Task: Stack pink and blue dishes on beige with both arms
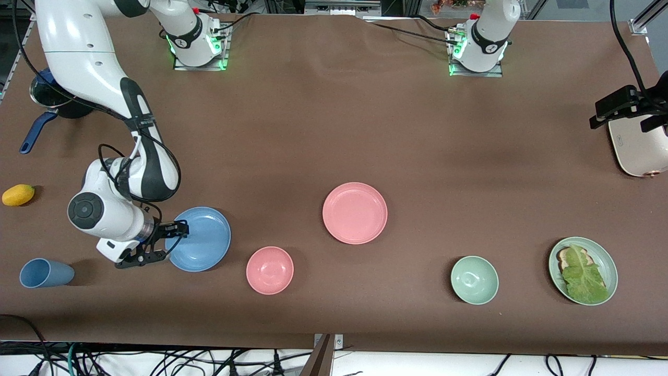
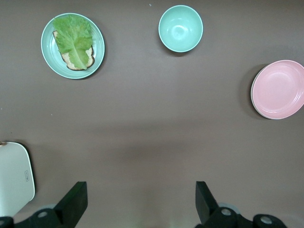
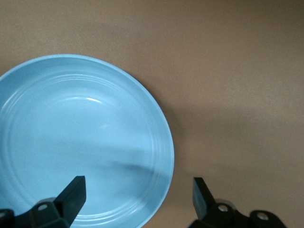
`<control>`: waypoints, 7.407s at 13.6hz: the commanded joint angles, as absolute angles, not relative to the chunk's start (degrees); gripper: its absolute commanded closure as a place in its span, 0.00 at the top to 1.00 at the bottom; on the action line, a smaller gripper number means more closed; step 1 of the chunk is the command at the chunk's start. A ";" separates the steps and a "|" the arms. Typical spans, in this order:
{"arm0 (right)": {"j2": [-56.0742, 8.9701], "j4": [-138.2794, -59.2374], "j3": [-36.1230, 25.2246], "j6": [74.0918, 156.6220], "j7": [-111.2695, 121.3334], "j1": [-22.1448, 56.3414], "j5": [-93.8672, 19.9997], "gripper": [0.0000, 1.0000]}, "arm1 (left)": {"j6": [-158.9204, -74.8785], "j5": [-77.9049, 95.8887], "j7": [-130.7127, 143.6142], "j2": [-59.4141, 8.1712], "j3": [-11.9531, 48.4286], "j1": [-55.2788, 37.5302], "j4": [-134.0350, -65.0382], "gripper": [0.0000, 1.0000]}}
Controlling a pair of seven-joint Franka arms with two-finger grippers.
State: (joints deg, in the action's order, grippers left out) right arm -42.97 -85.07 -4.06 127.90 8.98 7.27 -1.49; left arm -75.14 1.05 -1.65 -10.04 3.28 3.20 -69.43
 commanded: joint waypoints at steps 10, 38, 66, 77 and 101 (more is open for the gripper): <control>-44.74 -85.43 -3.96 129.81 8.61 6.24 -2.20 0.80 | -74.36 1.23 -1.32 -10.54 3.16 2.81 -69.96 1.00; -34.91 -83.06 -2.64 112.97 12.74 6.42 -2.28 0.00 | -74.44 1.85 -1.05 -11.07 3.25 2.90 -69.70 1.00; -48.96 -76.11 -1.85 134.74 -51.15 39.11 -8.53 0.00 | -74.44 2.20 -1.58 -11.25 3.43 2.72 -69.61 1.00; -46.77 -75.15 -4.12 131.50 -52.03 39.02 -4.39 1.00 | -74.44 2.20 -1.67 -11.16 3.52 2.64 -69.52 1.00; 3.08 -100.55 -5.10 94.05 -0.97 11.69 0.88 1.00 | -74.44 3.08 -1.32 -11.16 3.96 2.64 -69.52 1.00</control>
